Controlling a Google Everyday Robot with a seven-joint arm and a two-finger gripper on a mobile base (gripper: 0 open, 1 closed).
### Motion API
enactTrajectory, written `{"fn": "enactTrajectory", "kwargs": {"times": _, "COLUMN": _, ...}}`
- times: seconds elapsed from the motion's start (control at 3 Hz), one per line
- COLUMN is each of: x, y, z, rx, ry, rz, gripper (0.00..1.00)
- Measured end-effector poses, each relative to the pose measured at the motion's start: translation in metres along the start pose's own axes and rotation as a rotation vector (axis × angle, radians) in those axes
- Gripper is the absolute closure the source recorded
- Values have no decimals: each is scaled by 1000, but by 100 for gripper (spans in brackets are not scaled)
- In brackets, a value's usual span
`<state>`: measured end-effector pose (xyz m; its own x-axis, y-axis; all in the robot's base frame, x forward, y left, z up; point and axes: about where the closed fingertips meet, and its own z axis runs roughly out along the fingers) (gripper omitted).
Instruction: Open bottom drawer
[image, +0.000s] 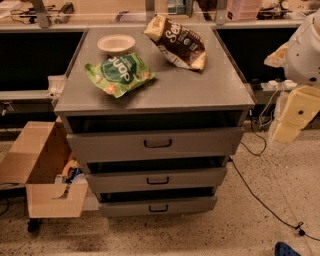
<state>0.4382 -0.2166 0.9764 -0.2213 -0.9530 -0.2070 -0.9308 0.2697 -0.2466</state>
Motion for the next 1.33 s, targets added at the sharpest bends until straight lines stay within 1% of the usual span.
{"fn": "enactTrajectory", "kwargs": {"times": 0.33, "x": 0, "y": 0, "z": 0, "rx": 0, "ry": 0, "rz": 0, "gripper": 0}}
{"fn": "enactTrajectory", "kwargs": {"times": 0.67, "x": 7, "y": 11, "z": 25, "rx": -20, "ry": -2, "rz": -9, "gripper": 0}}
{"fn": "enactTrajectory", "kwargs": {"times": 1.0, "x": 20, "y": 28, "z": 61, "rx": -55, "ry": 15, "rz": -8, "gripper": 0}}
{"fn": "enactTrajectory", "kwargs": {"times": 1.33, "x": 21, "y": 29, "z": 62, "rx": -58, "ry": 16, "rz": -9, "gripper": 0}}
